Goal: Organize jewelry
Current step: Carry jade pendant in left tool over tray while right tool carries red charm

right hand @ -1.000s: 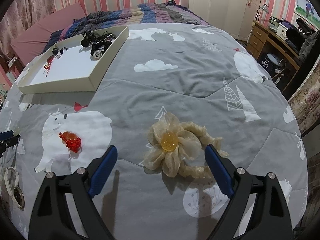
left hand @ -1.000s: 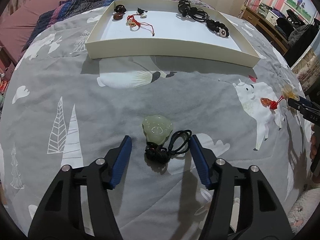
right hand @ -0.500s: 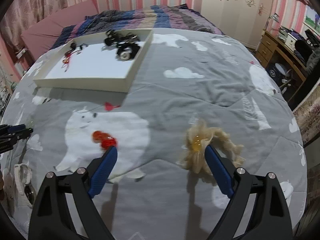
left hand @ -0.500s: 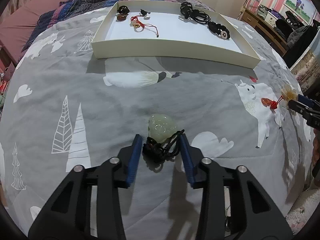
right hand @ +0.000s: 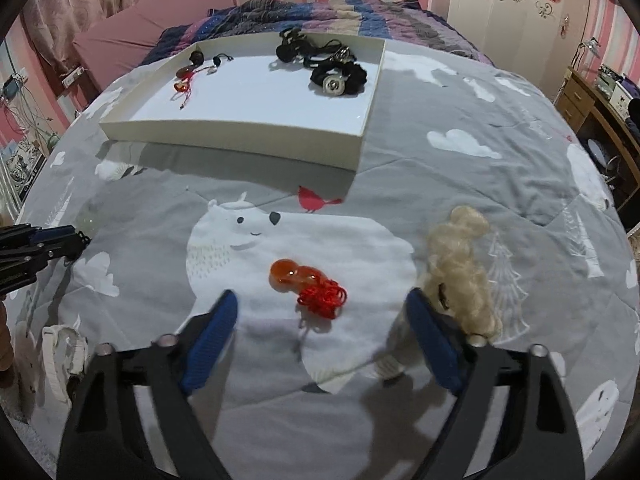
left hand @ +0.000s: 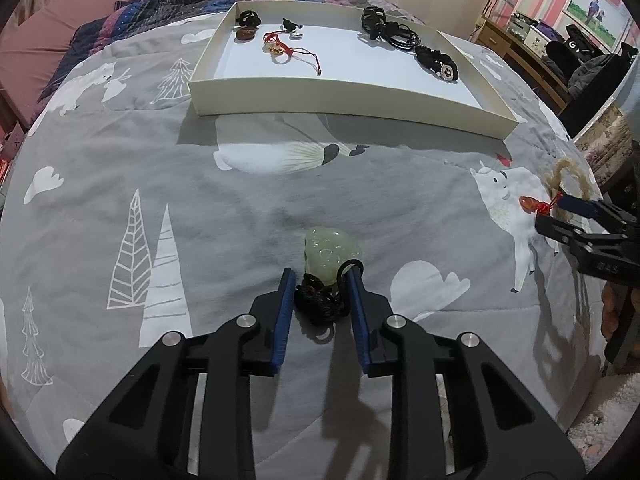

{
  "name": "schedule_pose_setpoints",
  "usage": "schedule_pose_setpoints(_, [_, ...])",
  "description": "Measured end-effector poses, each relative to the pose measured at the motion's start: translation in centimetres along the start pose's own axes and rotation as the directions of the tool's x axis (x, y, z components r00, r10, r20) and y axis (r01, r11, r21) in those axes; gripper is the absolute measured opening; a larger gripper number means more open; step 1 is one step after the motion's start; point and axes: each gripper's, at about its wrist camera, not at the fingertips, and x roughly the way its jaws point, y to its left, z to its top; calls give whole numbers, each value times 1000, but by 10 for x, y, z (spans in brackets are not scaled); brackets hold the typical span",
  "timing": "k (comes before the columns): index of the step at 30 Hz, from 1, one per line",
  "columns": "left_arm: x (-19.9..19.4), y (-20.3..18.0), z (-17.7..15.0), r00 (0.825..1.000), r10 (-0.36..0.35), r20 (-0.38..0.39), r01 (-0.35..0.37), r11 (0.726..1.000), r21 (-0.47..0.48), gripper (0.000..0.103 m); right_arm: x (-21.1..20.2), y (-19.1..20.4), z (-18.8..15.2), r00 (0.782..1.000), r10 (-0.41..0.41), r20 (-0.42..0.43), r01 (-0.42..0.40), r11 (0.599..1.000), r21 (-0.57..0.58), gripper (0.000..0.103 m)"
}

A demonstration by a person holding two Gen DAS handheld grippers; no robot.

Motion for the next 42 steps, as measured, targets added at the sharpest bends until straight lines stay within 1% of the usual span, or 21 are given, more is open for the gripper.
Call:
schedule_pose_setpoints(1, [0,0,0,1000,0,2,0,1000,-1,24,3,-1,1,1000,17,-9,-17,1000,6,60])
schedule_pose_setpoints(3, [-1,0,0,1000,1,4,-1,1000,0,23,8,-2,2,1000,27,-17,-26,1000,12,57])
schedule_pose_setpoints(5, [-1,1,0,1000,1,6,-1,1000,-4,21,9,-1,2,1000,11,-5,-11,1000,0,47])
schedule_pose_setpoints(6, [-1,1,0,1000,0,7,0,1000,-6,20,8,-2,2,1000,22,2,-22,1000,4,32])
schedule_pose_setpoints(7, [-1,1,0,1000,0,8,0,1000,-9,20,8,-3,3,1000,17,4,-17,1000,9,20])
schedule_pose_setpoints(10, [-3,1,2,1000,5,15,-5,1000,-13,17,7,-5,3,1000,7,7,-7,1000,3,12])
schedule_pose_setpoints(13, [-12,-1,9,999,21,43,-21,1000,4,16,1,-3,8,1000,9,29,-9,1000,-12,11])
schedule_pose_setpoints(16, [-26,-2,24,998,-1,70,0,1000,16,15,-14,-1,21,997,6,80,-4,999,-32,10])
schedule_pose_setpoints(18, [-36,-4,39,995,-2,98,-1,1000,31,14,-26,1,36,993,5,119,1,999,-48,10])
schedule_pose_setpoints(21, [-48,-6,68,989,-11,144,3,999,54,14,-45,8,63,981,-8,194,25,996,-83,10])
schedule_pose_setpoints(22, [-50,-6,76,988,-13,154,4,998,56,14,-49,11,77,976,-7,218,29,995,-95,10])
schedule_pose_setpoints(23, [-51,-5,91,985,-7,170,-2,998,56,14,-50,12,87,973,-4,230,27,995,-98,10])
schedule_pose_setpoints(25, [-46,-4,113,985,-11,174,2,999,52,14,-46,14,112,970,4,244,18,996,-91,10])
schedule_pose_setpoints(28, [-27,1,151,989,-29,144,25,999,28,14,-26,18,149,971,17,240,-1,998,-68,10])
schedule_pose_setpoints(30, [-9,3,176,992,-22,128,20,1000,16,14,-4,22,171,975,27,218,-17,999,-50,10])
schedule_pose_setpoints(33, [20,7,209,994,-13,113,15,1000,-11,14,25,28,193,981,34,190,-28,999,-30,10])
schedule_pose_setpoints(36, [49,9,232,995,5,95,-2,1000,-27,14,60,29,213,988,47,149,-49,999,11,10])
schedule_pose_setpoints(39, [74,10,244,994,67,81,-63,997,-45,14,86,28,224,991,22,130,-27,999,34,10])
schedule_pose_setpoints(40, [77,9,247,991,94,92,-90,995,-45,14,96,26,228,993,21,115,-26,999,45,10])
schedule_pose_setpoints(41, [79,8,250,990,106,93,-102,994,-42,14,103,25,229,995,17,102,-22,999,50,10])
schedule_pose_setpoints(42, [82,10,251,992,96,87,-92,995,-49,14,111,25,231,996,8,91,-13,999,52,10])
